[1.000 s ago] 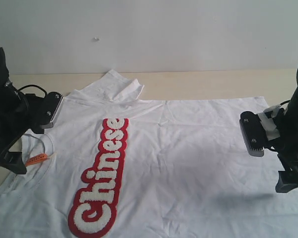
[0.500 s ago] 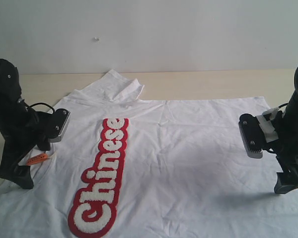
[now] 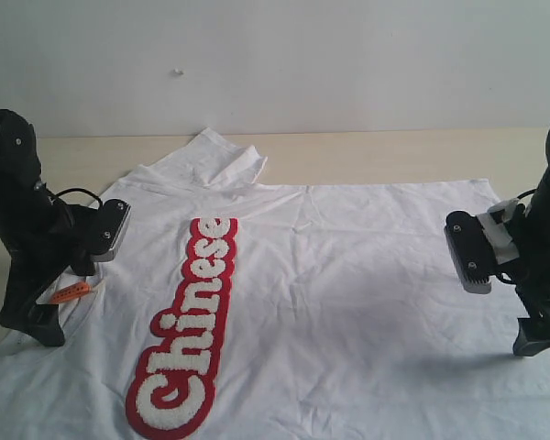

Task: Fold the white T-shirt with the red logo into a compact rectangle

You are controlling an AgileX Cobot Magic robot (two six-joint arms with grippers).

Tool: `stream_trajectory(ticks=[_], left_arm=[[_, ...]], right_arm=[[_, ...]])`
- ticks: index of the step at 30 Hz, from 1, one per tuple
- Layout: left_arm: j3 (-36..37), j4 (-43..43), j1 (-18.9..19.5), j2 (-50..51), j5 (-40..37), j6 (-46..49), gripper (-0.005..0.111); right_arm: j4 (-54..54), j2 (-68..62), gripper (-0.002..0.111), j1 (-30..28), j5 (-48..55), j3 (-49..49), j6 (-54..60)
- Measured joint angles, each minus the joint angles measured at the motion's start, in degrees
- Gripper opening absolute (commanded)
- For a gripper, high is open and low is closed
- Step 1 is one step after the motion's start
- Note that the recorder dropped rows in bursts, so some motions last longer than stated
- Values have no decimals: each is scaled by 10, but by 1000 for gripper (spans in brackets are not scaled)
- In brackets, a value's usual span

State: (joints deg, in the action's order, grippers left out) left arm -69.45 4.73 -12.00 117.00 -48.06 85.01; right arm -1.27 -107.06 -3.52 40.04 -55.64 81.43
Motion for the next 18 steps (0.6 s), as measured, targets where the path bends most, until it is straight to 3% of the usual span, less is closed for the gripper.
stream_trajectory(ticks=[6,14,16,18], left_arm=[[0,0,0,0,1,0,99],[0,0,0,0,1,0,99],[0,0,0,0,1,0,99],[0,0,0,0,1,0,97]], right_arm=[[-1,-17,101,-41,12,0,9],[4,-36,101,-46,30,-11,35],[7,-41,98,-46,31,-13,35],[8,-45,88,-46,34,-14,35]])
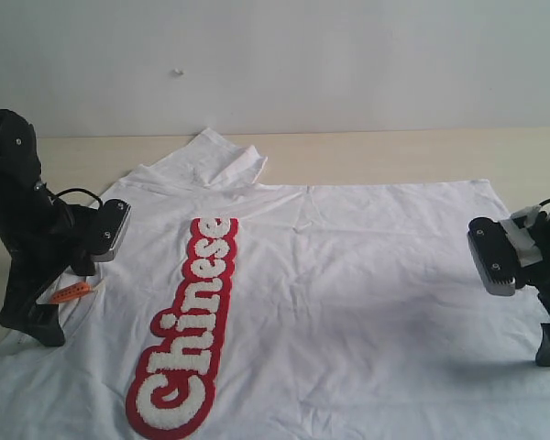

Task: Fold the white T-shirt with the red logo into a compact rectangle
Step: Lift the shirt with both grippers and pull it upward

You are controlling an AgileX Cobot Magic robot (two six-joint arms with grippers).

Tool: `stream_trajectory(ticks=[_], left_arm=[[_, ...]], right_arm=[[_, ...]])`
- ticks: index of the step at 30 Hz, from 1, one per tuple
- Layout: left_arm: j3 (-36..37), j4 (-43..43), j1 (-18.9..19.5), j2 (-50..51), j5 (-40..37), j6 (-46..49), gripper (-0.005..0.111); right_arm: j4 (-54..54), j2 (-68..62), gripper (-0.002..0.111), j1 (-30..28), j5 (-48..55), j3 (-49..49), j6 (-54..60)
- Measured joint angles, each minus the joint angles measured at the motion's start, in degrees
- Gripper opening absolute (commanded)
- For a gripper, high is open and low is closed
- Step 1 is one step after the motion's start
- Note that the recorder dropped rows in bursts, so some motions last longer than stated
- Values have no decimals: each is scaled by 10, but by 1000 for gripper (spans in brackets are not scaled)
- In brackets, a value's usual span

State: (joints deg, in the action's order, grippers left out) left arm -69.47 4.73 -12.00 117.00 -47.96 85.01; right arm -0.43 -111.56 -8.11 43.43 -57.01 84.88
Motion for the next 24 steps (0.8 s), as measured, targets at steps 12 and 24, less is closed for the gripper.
stream_trajectory(ticks=[12,24], left_arm=[[0,1,0,1,7,0,1],[0,-37,0,-42,3,-1,1]], right_arm=[[9,-6,0,0,-3,-6,-21],[10,25,0,0,-26,0,-30]])
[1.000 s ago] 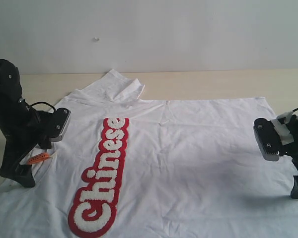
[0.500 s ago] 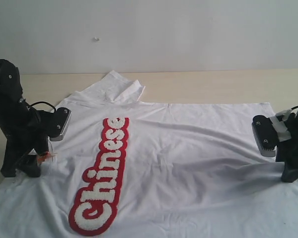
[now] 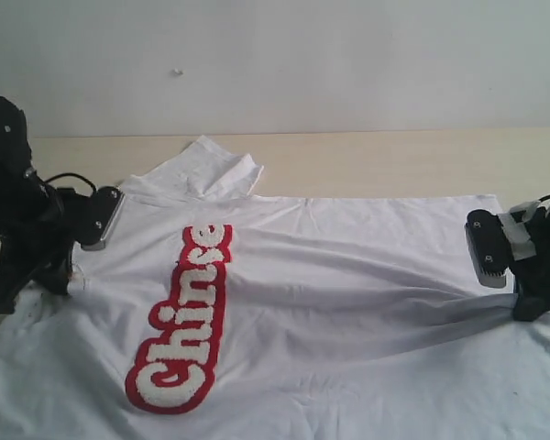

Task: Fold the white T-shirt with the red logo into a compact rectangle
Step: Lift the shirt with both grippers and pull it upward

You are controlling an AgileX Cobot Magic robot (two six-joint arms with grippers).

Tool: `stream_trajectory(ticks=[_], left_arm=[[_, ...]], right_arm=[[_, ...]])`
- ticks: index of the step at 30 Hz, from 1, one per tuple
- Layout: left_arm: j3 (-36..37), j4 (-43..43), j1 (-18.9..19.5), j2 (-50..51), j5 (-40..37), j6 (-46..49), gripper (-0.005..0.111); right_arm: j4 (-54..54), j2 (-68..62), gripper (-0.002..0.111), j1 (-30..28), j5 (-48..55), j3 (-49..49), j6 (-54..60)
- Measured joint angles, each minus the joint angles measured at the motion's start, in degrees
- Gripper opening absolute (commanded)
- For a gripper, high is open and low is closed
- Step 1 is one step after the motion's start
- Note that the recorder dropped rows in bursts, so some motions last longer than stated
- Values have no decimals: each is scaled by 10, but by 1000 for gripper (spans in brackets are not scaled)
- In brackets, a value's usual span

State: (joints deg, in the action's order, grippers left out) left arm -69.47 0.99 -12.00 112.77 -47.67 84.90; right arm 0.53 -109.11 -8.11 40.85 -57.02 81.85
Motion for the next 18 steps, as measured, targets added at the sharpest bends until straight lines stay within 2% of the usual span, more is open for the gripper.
stream_trajectory(ticks=[3,11,18], left_arm=[[0,-10,8,-47,3,-7,1],[0,-10,62,-171,-8,-16,1],[-13,-18,69,-260,-46,-20,0]], right_arm=[[1,32,0,0,5,-25,0],[3,98,0,2,82,-125,0],[14,124,0,3,125,-143,-17]])
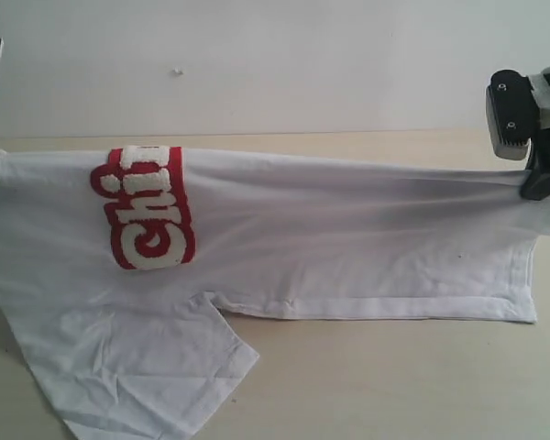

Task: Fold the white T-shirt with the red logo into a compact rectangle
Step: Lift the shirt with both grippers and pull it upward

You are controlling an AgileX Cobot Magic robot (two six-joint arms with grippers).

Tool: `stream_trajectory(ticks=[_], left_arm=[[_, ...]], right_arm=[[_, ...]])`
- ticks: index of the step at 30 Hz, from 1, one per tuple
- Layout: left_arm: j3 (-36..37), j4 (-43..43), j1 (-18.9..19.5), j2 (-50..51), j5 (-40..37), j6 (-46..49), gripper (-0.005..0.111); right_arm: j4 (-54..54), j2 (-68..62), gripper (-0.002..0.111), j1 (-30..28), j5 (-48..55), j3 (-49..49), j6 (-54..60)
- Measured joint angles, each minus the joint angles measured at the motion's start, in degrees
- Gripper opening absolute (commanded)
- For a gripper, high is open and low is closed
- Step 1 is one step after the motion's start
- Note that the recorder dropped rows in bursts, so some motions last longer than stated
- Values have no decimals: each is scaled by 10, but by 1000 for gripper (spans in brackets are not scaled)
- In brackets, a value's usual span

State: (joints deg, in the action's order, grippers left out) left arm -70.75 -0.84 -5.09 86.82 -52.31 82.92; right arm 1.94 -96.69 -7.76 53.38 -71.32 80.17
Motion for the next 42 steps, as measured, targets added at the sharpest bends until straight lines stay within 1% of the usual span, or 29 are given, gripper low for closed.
stream_trajectory(ticks=[8,11,17,21,26,30,34,36,37,38,39,42], left_arm=[[-17,14,5,-56,-49,0,0],[-17,26,15,-73,-58,-11,0],[-17,62,56,-122,-71,-29,0],[-17,89,65,-157,-91,-31,0],[-9,100,63,-204,-153,-36,0],[7,102,55,-252,-176,-52,0],[33,135,54,-342,-181,-102,0],[43,163,45,-388,-182,-128,0],[46,166,22,-413,-182,-156,0],[46,166,10,-423,-182,-171,0],[47,153,-20,-450,-183,-215,0],[51,88,-80,-515,-183,-309,0]], right_arm=[[3,67,0,0,22,0,-2],[5,96,0,0,33,-8,-4],[15,138,0,1,57,-24,-4],[25,160,0,1,74,-24,-5],[34,203,0,0,116,-24,-5],[35,240,0,3,159,-24,-8],[56,310,0,45,164,-24,-56],[66,345,0,63,167,-24,-82],[74,370,0,68,166,-24,-106],[79,383,0,69,166,-22,-113],[89,410,0,69,166,-8,-122],[93,464,0,69,168,67,-127]])
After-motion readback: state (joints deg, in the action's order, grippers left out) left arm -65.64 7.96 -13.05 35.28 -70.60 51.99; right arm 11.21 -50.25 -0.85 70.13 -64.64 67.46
